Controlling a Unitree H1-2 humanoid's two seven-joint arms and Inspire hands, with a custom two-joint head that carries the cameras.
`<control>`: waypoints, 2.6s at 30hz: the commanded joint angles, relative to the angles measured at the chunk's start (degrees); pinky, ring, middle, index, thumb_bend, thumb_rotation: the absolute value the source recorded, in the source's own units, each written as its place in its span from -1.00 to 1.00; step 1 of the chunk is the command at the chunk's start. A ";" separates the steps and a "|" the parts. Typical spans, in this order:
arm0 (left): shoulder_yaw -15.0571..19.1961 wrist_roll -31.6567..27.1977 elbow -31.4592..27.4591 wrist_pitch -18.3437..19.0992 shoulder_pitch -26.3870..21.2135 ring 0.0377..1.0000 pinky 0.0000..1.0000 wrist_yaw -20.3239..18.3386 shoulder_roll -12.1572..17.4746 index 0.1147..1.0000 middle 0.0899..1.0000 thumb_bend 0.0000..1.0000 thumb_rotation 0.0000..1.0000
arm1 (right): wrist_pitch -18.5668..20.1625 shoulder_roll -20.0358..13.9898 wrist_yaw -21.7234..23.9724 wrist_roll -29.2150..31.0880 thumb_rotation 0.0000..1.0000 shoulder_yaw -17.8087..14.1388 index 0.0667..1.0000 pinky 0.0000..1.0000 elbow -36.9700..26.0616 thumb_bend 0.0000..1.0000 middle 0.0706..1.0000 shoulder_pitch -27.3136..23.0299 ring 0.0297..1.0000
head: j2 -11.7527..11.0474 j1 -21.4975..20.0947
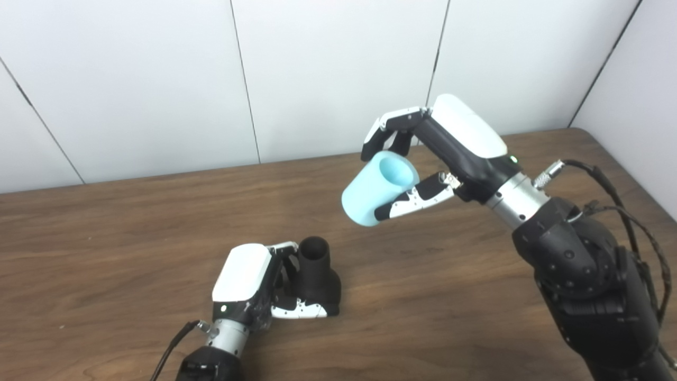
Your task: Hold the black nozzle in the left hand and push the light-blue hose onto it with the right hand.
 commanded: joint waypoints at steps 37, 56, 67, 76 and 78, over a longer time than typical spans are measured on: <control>-2.24 0.67 -0.21 3.01 2.19 -0.36 -0.45 -4.17 0.36 -0.16 -0.15 0.05 -1.00 | -7.13 9.63 -2.31 -4.00 -1.00 4.83 -0.06 -0.22 4.66 0.03 -0.03 2.05 -0.24 | 0.92 1.00; -2.04 1.07 -0.47 2.87 2.19 -0.39 -0.47 -4.01 0.74 -0.16 -0.15 0.05 -1.00 | -8.44 9.53 -2.53 -3.91 -1.00 5.37 -0.05 -0.23 6.52 0.03 -0.04 3.46 -0.25 | 1.33 0.95; -2.03 0.56 -0.32 2.98 2.30 -0.40 -0.49 -4.39 0.45 -0.16 -0.15 0.05 -1.00 | -8.90 10.62 -3.25 -4.75 -1.00 6.60 -0.04 -0.24 7.85 0.03 -0.06 3.00 -0.25 | 1.37 0.63; -3.24 1.68 -0.22 3.07 2.25 -0.36 -0.45 -4.61 0.10 -0.12 -0.29 0.04 -1.00 | -7.31 10.15 -0.69 -5.69 -1.00 6.52 0.02 -0.27 8.35 0.02 -0.06 -0.59 -0.28 | 1.50 0.65; -3.45 1.69 -0.39 3.26 2.30 -0.35 -0.44 -4.92 0.12 -0.11 -0.32 0.03 -1.00 | -6.93 9.94 0.24 -5.92 -1.00 6.51 0.02 -0.27 8.41 0.02 -0.06 -1.15 -0.29 | 1.52 0.70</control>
